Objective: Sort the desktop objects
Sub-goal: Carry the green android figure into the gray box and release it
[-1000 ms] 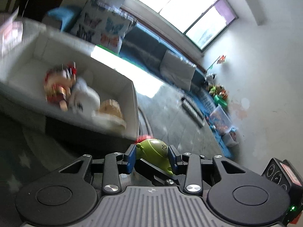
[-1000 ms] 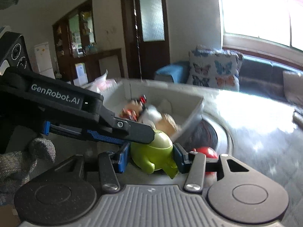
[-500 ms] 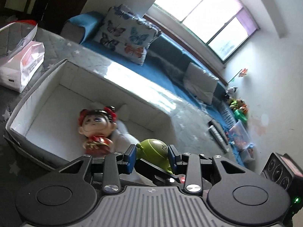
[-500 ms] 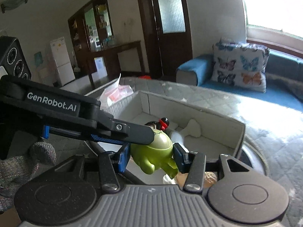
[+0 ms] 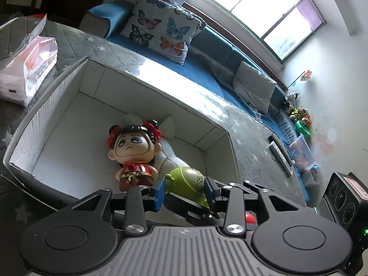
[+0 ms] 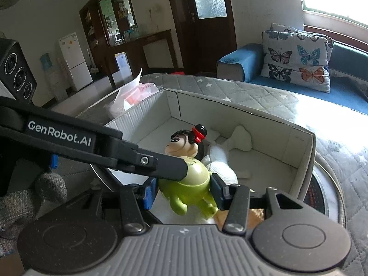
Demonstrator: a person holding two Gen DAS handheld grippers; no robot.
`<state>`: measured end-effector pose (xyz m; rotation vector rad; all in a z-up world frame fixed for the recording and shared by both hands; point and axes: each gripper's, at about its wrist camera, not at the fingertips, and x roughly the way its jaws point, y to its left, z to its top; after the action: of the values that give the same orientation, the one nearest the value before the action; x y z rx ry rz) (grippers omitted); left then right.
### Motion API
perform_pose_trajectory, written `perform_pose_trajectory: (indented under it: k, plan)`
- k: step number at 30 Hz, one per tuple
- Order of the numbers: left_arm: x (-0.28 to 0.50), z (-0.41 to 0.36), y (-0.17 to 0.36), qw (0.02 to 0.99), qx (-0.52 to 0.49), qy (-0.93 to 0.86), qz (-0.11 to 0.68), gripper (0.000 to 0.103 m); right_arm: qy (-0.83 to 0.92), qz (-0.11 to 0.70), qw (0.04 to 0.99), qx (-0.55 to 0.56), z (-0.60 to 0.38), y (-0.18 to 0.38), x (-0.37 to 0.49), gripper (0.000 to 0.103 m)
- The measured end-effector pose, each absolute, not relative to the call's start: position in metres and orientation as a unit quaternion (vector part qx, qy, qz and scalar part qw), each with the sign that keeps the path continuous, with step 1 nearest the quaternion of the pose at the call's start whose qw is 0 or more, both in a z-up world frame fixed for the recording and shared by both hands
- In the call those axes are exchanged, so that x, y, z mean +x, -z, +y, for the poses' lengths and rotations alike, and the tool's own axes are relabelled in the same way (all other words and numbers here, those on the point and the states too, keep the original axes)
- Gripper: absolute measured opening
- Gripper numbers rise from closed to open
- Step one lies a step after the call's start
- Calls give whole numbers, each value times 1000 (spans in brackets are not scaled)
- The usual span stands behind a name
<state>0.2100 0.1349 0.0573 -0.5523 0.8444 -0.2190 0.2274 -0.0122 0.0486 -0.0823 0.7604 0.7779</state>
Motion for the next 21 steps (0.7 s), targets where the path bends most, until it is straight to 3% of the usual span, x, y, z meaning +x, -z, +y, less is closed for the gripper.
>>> perform_pose_trajectory:
  k: [21]
  plan:
    - [203,135,-62,868,-246,110,417,38,-370,365,853,-30,-18,-52,212,49]
